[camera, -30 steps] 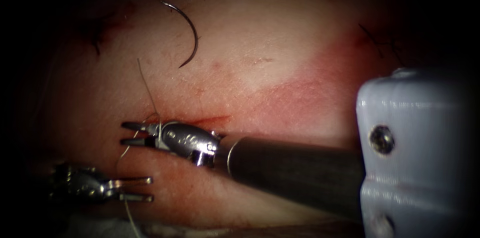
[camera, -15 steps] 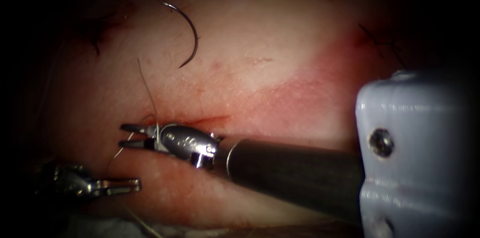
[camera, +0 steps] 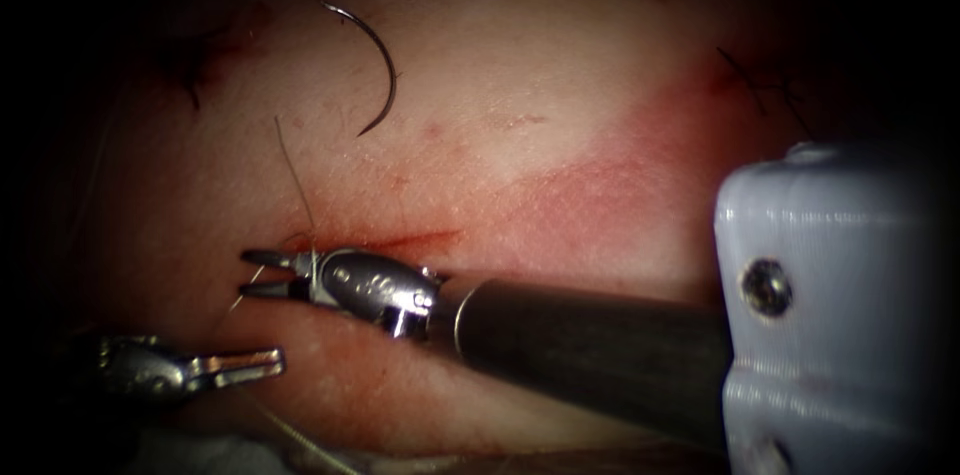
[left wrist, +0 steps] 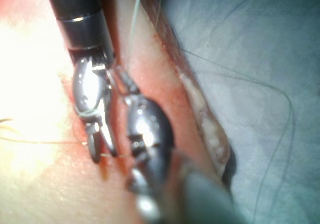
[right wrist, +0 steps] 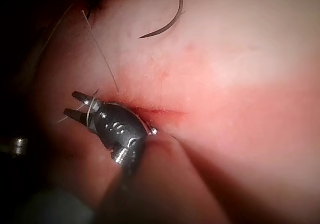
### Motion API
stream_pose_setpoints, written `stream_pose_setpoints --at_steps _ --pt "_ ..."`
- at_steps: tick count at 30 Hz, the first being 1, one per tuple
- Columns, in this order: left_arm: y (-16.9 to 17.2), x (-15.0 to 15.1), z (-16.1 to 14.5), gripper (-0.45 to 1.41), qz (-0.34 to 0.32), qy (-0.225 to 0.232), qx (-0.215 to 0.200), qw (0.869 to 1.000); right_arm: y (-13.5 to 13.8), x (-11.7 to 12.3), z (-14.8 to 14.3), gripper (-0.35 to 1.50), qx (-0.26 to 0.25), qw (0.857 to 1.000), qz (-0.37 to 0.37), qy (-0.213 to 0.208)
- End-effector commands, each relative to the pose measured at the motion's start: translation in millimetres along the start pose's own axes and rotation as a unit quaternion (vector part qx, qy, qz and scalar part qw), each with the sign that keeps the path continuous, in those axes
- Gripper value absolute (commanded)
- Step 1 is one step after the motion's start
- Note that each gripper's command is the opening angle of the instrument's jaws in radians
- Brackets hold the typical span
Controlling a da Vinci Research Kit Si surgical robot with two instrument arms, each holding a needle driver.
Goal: Wound Closure
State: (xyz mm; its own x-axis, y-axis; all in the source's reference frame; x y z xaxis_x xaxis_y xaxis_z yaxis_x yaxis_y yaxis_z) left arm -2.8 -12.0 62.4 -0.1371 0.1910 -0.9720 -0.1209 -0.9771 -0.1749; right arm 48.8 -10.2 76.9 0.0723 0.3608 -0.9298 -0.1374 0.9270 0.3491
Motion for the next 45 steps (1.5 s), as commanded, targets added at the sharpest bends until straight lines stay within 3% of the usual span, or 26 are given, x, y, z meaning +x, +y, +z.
stream_pose_setpoints --at_steps 1,5,15,24,30,37,45 --pt "0.3 -1.1 1.0 -0.45 -0.001 0.001 -0.001 1.0 -0.5 -0.1 0.4 0.24 0.002 1.0 0.004 0.002" --pt "0.8 -1.5 1.4 -0.45 -0.007 0.004 -0.005 1.0 -0.3 0.8 0.6 0.22 0.002 1.0 0.008 0.002" --pt "2.0 -0.3 2.7 -0.45 -0.009 0.012 -0.017 1.0 -0.2 0.1 1.5 0.2 -0.009 1.0 0.005 0.0" --pt "1.9 4.0 3.6 -0.45 -0.019 0.025 -0.036 0.999 -0.8 -1.5 2.4 0.2 -0.005 0.999 -0.003 -0.035" --pt "-1.0 7.9 3.9 -0.45 -0.012 0.057 -0.044 0.997 -1.7 -1.8 1.2 0.2 0.016 0.999 -0.006 -0.045" --pt "-5.1 6.9 3.1 -0.45 -0.008 0.089 -0.039 0.995 -3.5 -1.6 -1.0 0.19 0.088 0.995 -0.009 -0.045" --pt "-9.3 2.9 4.1 -0.45 -0.011 0.13 -0.026 0.991 -5.5 -1.9 0.1 0.19 0.14 0.989 -0.018 -0.038"
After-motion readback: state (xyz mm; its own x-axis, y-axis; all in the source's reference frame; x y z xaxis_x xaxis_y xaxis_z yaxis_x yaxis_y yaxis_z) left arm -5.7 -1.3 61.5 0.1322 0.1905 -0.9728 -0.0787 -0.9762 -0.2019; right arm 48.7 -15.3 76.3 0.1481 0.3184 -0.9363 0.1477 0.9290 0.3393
